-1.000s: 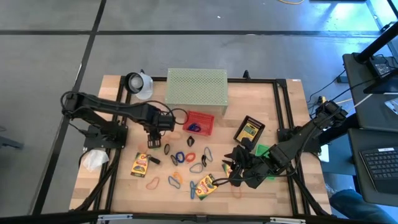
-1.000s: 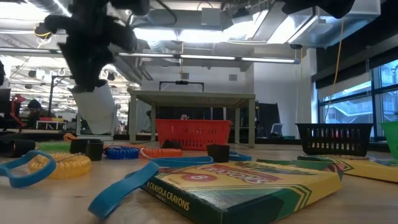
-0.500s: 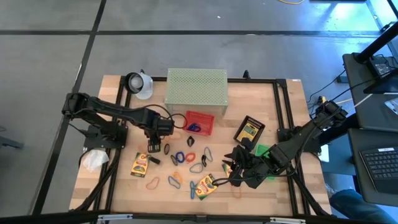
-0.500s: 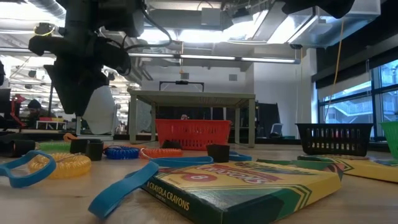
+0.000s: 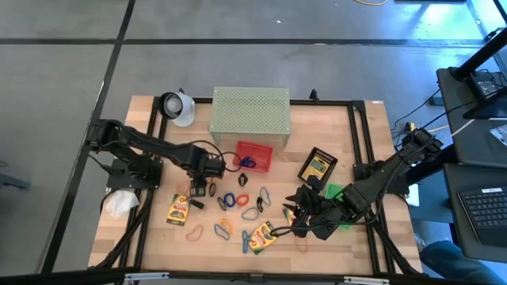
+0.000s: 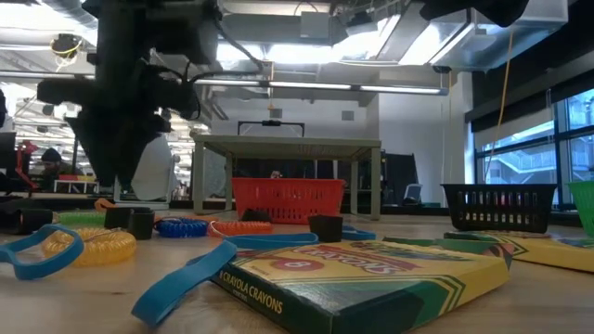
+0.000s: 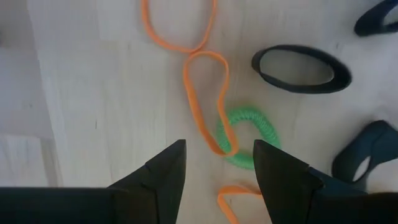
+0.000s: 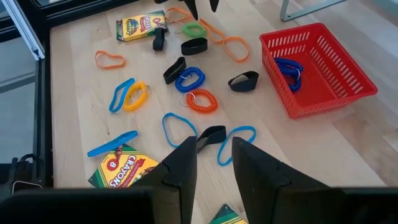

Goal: Pick & Place Office Desk Supplies
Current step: Put the orange rubber band into the green bin

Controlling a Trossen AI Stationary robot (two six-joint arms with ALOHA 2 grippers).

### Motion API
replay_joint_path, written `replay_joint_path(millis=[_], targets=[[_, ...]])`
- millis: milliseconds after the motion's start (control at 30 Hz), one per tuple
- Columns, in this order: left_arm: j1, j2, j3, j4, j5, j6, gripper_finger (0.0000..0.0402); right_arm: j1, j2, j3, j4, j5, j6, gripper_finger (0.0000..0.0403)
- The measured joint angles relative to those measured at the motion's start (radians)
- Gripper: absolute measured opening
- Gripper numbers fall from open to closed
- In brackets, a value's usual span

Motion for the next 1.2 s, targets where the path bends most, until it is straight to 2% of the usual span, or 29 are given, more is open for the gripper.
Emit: replay_joint_path(millis=[367,533,1200], targets=[[-0.004,0.042,0.000,-0.001,-0.004,0.020,0.0180,0.000,0.000,0.000,0.000,0.000,-0.016,0.0103],[-0.004,0.041,0.000,0.000,0.053,0.020,0.0180,0.000,0.000,0.000,0.000,0.000,-0.016,0.0103],[-0.004,0.042,0.000,0.004,0.030,0.011,0.0180,0.000,0.000,0.000,0.001,0.000,-0.017,0.0103]])
